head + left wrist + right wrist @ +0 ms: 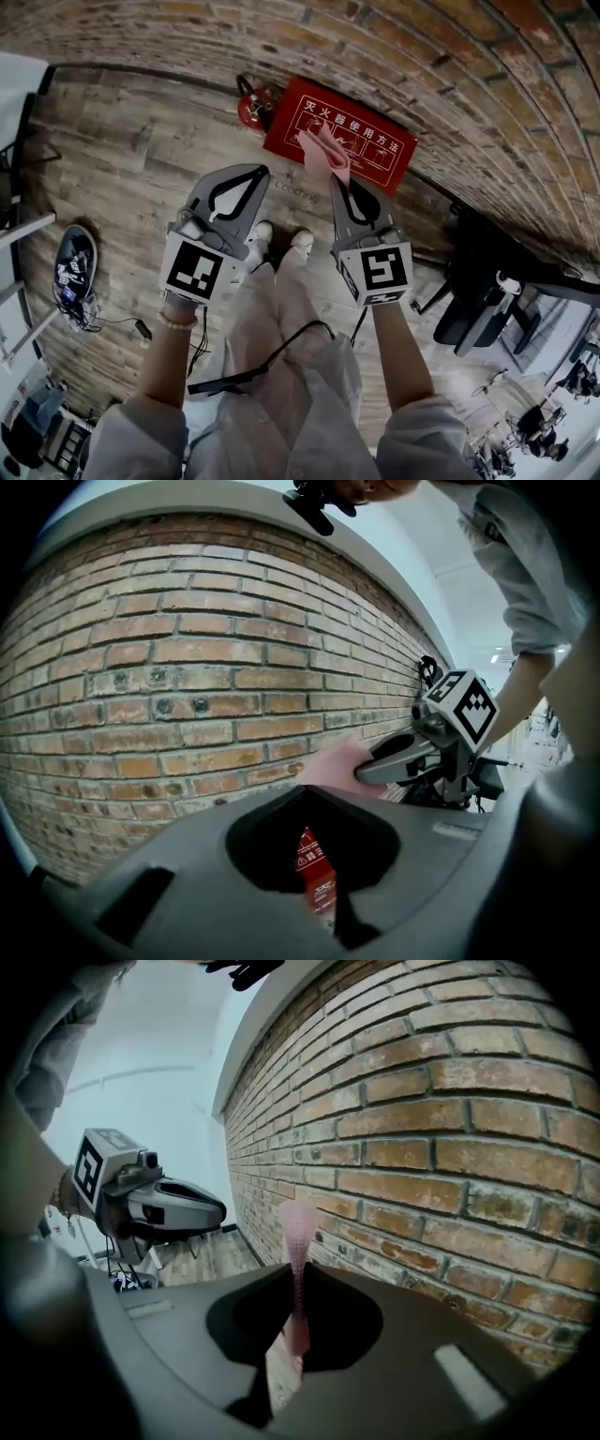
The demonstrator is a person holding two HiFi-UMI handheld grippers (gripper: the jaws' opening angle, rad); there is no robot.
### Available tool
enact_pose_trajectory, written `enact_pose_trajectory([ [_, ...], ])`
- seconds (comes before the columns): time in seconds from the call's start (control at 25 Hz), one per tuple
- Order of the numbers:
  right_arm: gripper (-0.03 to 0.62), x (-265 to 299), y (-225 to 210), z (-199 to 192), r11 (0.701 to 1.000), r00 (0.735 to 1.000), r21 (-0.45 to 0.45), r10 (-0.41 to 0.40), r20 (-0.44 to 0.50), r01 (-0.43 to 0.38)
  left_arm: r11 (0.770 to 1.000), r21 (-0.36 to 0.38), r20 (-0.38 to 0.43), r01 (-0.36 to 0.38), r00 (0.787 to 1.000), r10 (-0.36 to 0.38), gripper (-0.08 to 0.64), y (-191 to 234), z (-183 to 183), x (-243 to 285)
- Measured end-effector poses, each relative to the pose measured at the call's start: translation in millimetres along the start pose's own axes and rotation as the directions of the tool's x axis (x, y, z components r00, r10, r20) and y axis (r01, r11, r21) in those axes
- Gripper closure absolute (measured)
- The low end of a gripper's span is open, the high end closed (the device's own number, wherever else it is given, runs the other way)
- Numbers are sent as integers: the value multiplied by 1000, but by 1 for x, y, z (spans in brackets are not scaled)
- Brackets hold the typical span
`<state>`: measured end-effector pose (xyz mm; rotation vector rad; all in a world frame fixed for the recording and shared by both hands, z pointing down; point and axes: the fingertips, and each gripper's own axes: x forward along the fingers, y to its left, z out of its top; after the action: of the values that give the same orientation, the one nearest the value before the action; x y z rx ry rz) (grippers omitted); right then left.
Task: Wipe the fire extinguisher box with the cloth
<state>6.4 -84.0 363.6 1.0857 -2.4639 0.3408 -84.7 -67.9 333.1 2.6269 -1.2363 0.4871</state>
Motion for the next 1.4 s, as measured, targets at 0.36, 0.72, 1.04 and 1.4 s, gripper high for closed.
enact_pose_trajectory([
  [0.36, 574, 68, 9, -10, 997, 997, -23, 73, -21, -73, 997, -12, -13, -82, 997, 82, 572, 28, -24, 6],
  [0.72, 574, 122, 11, -27, 989, 990, -69, 123, -71, -128, 992, -23, -15, -126, 992, 126, 572, 43, -43, 7],
  [1.04, 574, 163, 12, -51, 985, 983, -75, 146, -115, -155, 990, -29, -56, -140, 989, 138, 572, 49, -66, 10],
  [1.4, 574, 198, -7, -71, 992, 982, -52, 106, -155, -115, 988, -31, -63, -148, 987, 146, 572, 58, -77, 14],
])
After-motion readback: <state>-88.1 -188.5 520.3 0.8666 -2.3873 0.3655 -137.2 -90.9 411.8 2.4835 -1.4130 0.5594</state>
